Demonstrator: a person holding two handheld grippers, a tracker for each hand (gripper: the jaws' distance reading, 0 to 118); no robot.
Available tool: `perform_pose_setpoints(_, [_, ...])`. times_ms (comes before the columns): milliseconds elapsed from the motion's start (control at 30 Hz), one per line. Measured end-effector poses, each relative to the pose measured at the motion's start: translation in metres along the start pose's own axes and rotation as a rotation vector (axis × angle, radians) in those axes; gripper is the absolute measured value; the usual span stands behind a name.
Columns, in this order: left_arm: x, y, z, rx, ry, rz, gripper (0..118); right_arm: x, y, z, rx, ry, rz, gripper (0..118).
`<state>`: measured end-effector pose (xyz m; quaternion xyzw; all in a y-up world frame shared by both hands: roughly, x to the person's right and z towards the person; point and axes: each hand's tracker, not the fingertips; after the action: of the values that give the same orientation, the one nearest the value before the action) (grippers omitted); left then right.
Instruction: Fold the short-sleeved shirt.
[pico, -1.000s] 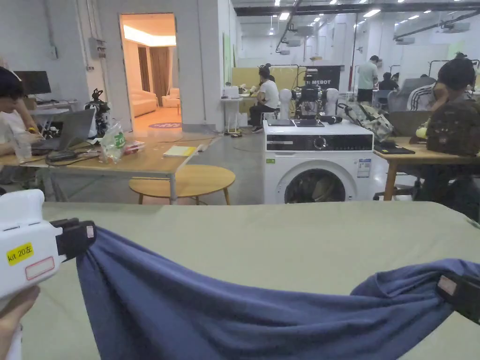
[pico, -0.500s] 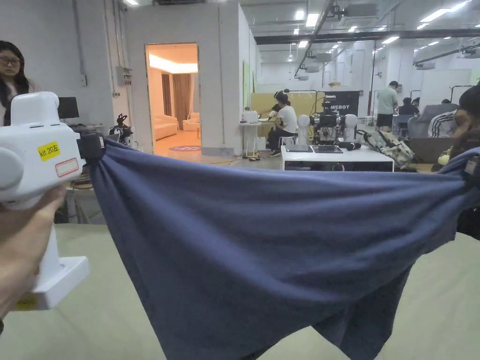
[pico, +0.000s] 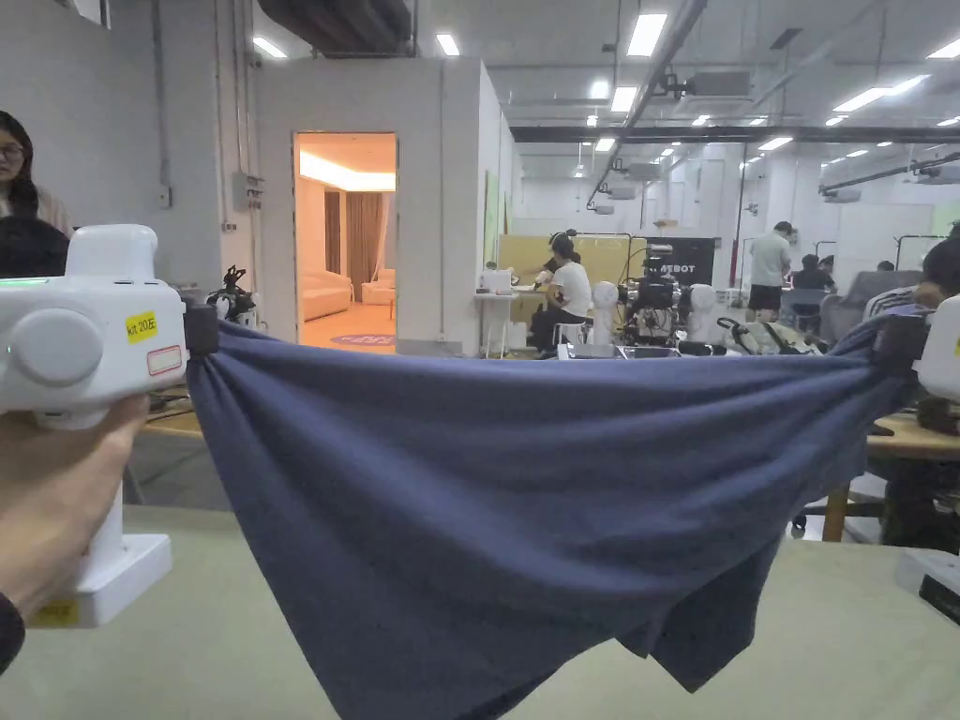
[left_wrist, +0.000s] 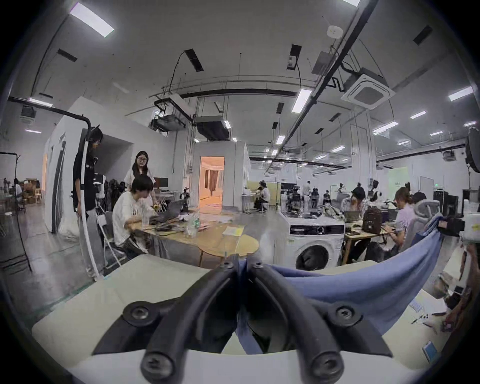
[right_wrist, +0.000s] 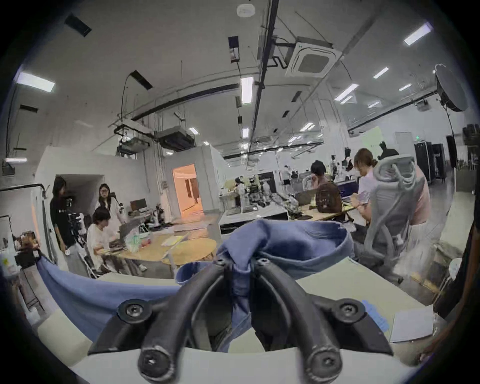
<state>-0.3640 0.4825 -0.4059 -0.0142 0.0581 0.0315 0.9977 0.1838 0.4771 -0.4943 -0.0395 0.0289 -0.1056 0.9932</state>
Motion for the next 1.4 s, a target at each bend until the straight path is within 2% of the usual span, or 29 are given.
perform_pose_setpoints(100, [0.002, 0.000, -0.021, -0.012, 0.011, 0.006, 0, -0.001, -0.005, -0.024, -0.015, -0.017, -0.018, 7])
perform_pose_setpoints(200, [0.004, -0.014, -0.030, -0.036, 0.008, 0.009, 0, 0.001, -0.017, -0.037, -0.047, -0.024, 0.023, 7])
perform_pose_setpoints(233, [0.005, -0.023, -0.032, -0.057, 0.003, -0.015, 0, 0.003, -0.025, -0.039, -0.063, -0.030, 0.048, 7])
perform_pose_setpoints(267, [0.007, -0.036, -0.034, -0.074, 0.013, -0.037, 0, 0.007, -0.036, -0.041, -0.069, -0.033, 0.038, 7])
perform_pose_setpoints(367, [0.002, -0.076, -0.036, -0.154, -0.019, 0.023, 0, 0.020, -0.072, -0.043, -0.159, -0.035, -0.007, 7])
perform_pose_setpoints(500, [0.000, -0.130, -0.023, -0.272, -0.046, 0.040, 0, 0.038, -0.127, -0.027, -0.240, -0.051, 0.008, 7])
perform_pose_setpoints(700, [-0.006, -0.198, 0.068, -0.331, -0.133, 0.066, 0, 0.077, -0.202, 0.060, -0.373, -0.046, -0.044, 7])
perform_pose_setpoints(833, [-0.018, -0.246, 0.155, -0.461, -0.162, 0.038, 0, 0.102, -0.260, 0.143, -0.557, -0.025, -0.024, 7])
perform_pose_setpoints(933, [-0.022, -0.274, 0.218, -0.526, -0.223, 0.055, 0, 0.116, -0.296, 0.200, -0.674, 0.008, -0.104, 7])
perform_pose_setpoints(967, [-0.024, -0.283, 0.234, -0.598, -0.229, 0.053, 0, 0.116, -0.305, 0.219, -0.708, -0.013, -0.119, 7])
perform_pose_setpoints(1100, [-0.040, -0.305, 0.280, -0.631, -0.216, 0.078, 0, 0.127, -0.329, 0.267, -0.745, -0.052, -0.137, 7])
perform_pose_setpoints(1167, [-0.051, -0.318, 0.294, -0.660, -0.190, 0.099, 0, 0.130, -0.338, 0.281, -0.767, -0.102, -0.082, 7])
perform_pose_setpoints(1267, [-0.062, -0.328, 0.302, -0.677, -0.208, 0.165, 0, 0.135, -0.346, 0.291, -0.762, -0.092, -0.101, 7])
perform_pose_setpoints(1300, [-0.064, -0.331, 0.301, -0.692, -0.227, 0.198, 0, 0.135, -0.347, 0.292, -0.754, -0.086, -0.128, 9])
perform_pose_setpoints(1333, [-0.064, -0.332, 0.301, -0.690, -0.216, 0.209, 1, 0.134, -0.347, 0.292, -0.754, -0.096, -0.127, 22])
perform_pose_setpoints(1367, [-0.064, -0.333, 0.302, -0.675, -0.197, 0.207, 14, 0.134, -0.347, 0.295, -0.748, -0.106, -0.124, 45])
perform_pose_setpoints(1400, [-0.062, -0.330, 0.305, -0.645, -0.190, 0.183, 44, 0.134, -0.345, 0.296, -0.743, -0.113, -0.111, 73])
